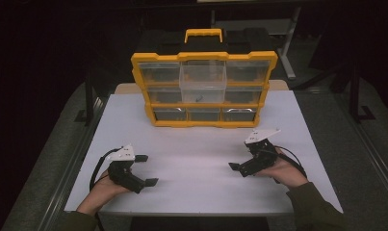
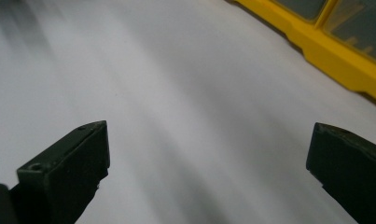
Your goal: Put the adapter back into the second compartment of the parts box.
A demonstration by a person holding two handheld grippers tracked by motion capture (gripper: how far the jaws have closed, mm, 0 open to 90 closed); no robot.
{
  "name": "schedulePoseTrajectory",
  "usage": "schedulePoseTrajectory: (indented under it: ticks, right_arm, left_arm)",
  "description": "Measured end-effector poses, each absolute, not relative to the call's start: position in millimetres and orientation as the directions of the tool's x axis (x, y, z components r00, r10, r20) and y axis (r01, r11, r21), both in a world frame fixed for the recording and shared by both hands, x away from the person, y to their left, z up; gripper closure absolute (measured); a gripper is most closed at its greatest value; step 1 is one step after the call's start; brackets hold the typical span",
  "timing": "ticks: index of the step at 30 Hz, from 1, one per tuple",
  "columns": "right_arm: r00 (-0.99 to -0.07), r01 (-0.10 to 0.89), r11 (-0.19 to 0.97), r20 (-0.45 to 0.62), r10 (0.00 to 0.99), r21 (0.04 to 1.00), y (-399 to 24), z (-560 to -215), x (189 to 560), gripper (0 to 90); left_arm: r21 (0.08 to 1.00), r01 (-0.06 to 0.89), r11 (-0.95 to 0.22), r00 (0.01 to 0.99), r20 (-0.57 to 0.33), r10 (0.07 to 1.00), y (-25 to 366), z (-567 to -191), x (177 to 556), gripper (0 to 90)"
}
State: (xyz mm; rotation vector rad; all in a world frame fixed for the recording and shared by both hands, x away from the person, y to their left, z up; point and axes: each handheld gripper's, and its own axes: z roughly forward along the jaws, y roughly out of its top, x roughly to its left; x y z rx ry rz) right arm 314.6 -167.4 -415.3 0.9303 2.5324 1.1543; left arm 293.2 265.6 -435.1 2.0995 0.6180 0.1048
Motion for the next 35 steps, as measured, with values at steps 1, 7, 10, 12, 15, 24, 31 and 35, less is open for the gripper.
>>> schedulePoseTrajectory:
  ticks: [1,7,10,12,15,24,31,35]
  right_arm:
    - [-0.778,0.461,0.492,0.070,0.624,0.739,-168,-417,313,0.0]
    - [-0.768,0.462,0.476,0.069,0.636,0.748,-173,-428,303,0.0]
    - [-0.767,0.464,0.470,0.075,0.637,0.751,-176,-433,298,0.0]
    - [-0.765,0.464,0.461,0.080,0.639,0.756,-179,-436,294,0.0]
    - [-0.761,0.465,0.457,0.079,0.643,0.758,-182,-441,289,0.0]
    - [-0.749,0.474,0.465,0.064,0.660,0.748,-191,-449,281,0.0]
    - [-0.753,0.470,0.471,0.060,0.656,0.747,-193,-451,280,0.0]
    - [-0.754,0.465,0.469,0.057,0.655,0.751,-193,-450,280,0.0]
  left_arm:
    - [0.801,0.389,-0.455,0.871,-0.158,0.466,265,-435,293,0.0]
    - [0.803,0.385,-0.455,0.870,-0.152,0.468,266,-435,293,0.0]
    - [0.803,0.386,-0.454,0.870,-0.153,0.469,266,-435,293,0.0]
    - [0.802,0.387,-0.454,0.869,-0.153,0.470,266,-436,293,0.0]
    - [0.805,0.383,-0.453,0.869,-0.148,0.471,266,-436,293,0.0]
    - [0.805,0.384,-0.452,0.868,-0.147,0.474,266,-438,293,0.0]
    - [0.802,0.384,-0.457,0.869,-0.147,0.472,266,-440,292,0.0]
    - [0.801,0.383,-0.460,0.869,-0.144,0.473,266,-440,292,0.0]
